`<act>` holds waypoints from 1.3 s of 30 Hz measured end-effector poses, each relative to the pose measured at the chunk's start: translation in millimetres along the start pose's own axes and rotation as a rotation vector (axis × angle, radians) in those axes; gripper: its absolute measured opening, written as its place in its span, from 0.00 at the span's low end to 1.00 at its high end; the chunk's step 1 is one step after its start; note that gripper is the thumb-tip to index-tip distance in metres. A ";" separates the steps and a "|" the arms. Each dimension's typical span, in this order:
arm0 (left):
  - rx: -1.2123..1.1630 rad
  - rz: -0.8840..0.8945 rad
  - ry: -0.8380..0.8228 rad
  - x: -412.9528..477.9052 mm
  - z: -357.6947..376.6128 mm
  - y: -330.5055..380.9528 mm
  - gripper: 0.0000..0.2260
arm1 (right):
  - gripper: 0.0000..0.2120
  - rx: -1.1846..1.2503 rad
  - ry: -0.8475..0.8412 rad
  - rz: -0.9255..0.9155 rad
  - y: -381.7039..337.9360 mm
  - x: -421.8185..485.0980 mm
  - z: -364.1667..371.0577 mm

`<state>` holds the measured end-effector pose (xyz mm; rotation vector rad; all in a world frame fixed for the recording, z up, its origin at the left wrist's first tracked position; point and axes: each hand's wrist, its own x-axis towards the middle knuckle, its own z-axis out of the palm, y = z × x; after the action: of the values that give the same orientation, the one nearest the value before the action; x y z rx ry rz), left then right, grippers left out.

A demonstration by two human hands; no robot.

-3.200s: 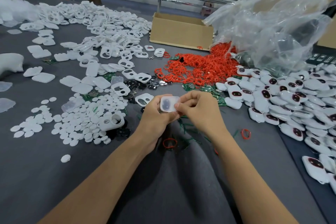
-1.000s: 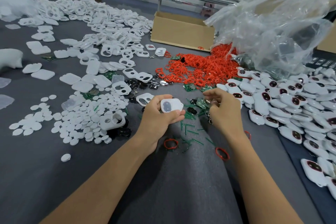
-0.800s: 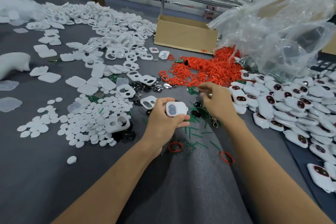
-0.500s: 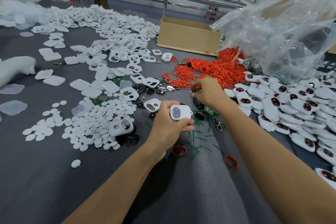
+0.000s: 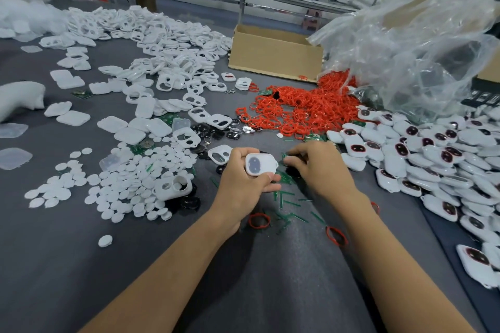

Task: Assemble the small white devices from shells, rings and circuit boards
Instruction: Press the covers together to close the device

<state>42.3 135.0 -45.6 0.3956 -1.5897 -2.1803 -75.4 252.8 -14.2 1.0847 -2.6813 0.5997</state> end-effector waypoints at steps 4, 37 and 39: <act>0.002 -0.001 0.005 0.3 0.4 0.7 0.17 | 0.07 0.003 0.042 0.014 5.3 -0.5 2.8; -0.019 -0.026 -0.020 -4.8 2.4 6.8 0.17 | 0.07 0.319 0.111 -0.169 -35.8 -25.6 -8.2; -0.013 -0.028 -0.024 -5.1 2.5 7.4 0.17 | 0.07 0.314 0.103 -0.167 -36.1 -25.4 -7.8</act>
<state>46.8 137.6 -37.8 0.3913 -1.5911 -2.2235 -31.8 248.5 -4.5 1.2982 -2.4313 1.0375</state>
